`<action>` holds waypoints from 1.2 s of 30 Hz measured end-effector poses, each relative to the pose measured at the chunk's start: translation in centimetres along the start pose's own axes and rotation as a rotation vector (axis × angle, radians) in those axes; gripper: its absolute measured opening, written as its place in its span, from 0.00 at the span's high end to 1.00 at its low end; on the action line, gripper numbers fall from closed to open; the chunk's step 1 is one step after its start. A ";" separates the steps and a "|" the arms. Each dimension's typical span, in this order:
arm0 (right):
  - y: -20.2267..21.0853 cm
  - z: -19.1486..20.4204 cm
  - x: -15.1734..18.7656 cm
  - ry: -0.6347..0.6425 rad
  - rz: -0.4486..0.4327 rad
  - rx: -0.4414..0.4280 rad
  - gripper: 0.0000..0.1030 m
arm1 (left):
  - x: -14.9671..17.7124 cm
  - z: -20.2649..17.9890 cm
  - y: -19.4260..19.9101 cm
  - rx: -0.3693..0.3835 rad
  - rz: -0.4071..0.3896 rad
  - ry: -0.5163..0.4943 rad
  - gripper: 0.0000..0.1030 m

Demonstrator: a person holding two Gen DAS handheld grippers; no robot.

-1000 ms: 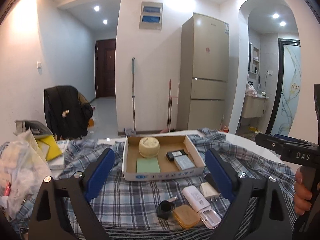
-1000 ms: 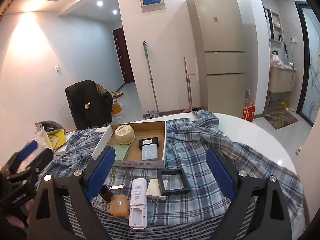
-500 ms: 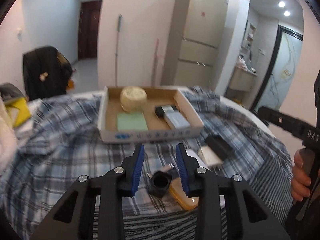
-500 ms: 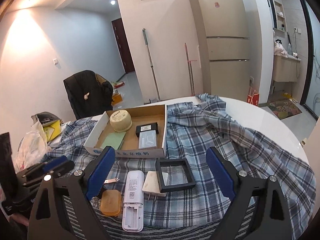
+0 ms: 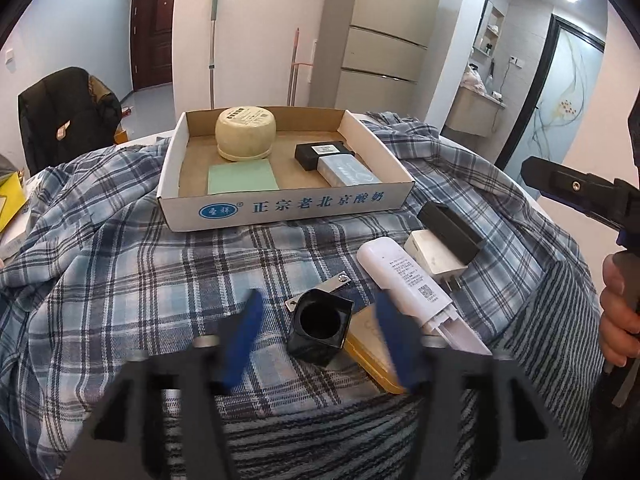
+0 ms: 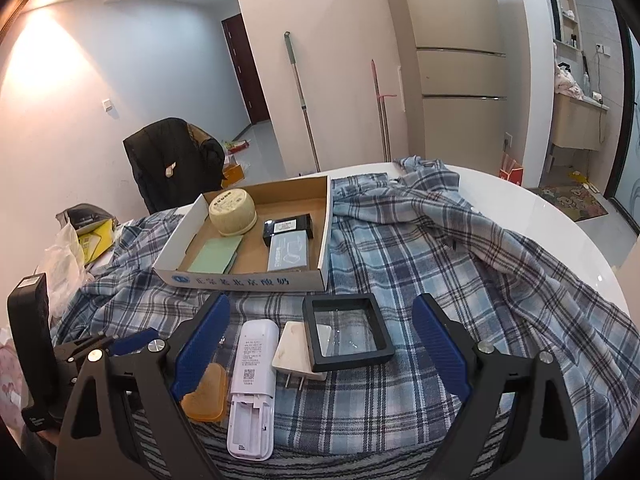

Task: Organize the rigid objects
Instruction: 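Grasp the black cup with the left gripper, then grasp the orange soap box with the right gripper while the left gripper holds the cup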

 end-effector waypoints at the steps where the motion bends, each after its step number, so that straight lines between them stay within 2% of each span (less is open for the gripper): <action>1: -0.1 0.0 0.0 0.001 0.001 -0.002 0.11 | 0.1 -0.1 -0.1 0.002 0.002 -0.006 0.38; 7: -0.6 -0.1 0.2 -0.002 0.020 -0.007 0.11 | 0.3 -0.1 -1.3 -0.019 0.051 -0.014 0.39; 9: -0.8 0.0 0.2 0.000 0.029 -0.007 0.11 | 0.5 0.1 -1.6 -0.004 0.068 -0.005 0.51; 10: -0.8 0.0 0.2 0.000 0.030 -0.006 0.11 | 0.5 0.2 -1.7 -0.003 0.074 0.003 0.62; 13: -0.6 0.2 0.2 0.004 0.034 0.001 0.11 | 0.5 0.7 -1.5 -0.009 0.064 0.022 0.69; 15: -0.3 0.3 0.2 0.004 0.038 0.006 0.11 | 0.3 0.8 -0.9 -0.015 0.038 0.029 0.69; 18: 0.4 0.7 0.0 0.019 0.034 0.013 0.11 | 0.2 1.1 0.7 -0.081 -0.015 0.020 0.69; 24: 1.0 2.3 0.3 0.051 0.045 0.012 0.11 | 1.4 3.8 1.0 -0.153 0.043 0.075 0.69; 30: 1.1 4.2 0.9 0.075 0.066 -0.023 0.11 | 1.9 3.7 0.5 -0.171 0.035 0.048 0.69; 36: 0.7 5.0 1.2 0.086 0.082 -0.030 0.11 | 1.9 4.0 -0.1 -0.155 0.049 0.064 0.69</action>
Point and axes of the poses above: each gripper's, at about its wrist camera, not at the fingertips, and y roughly against the way its jaws point, z to its left, x to its underside, the point moved 6 cm from there along -y, roughly the way its jaws point, and after that the axes turned 14 degrees about y, right-handed, at the moved point
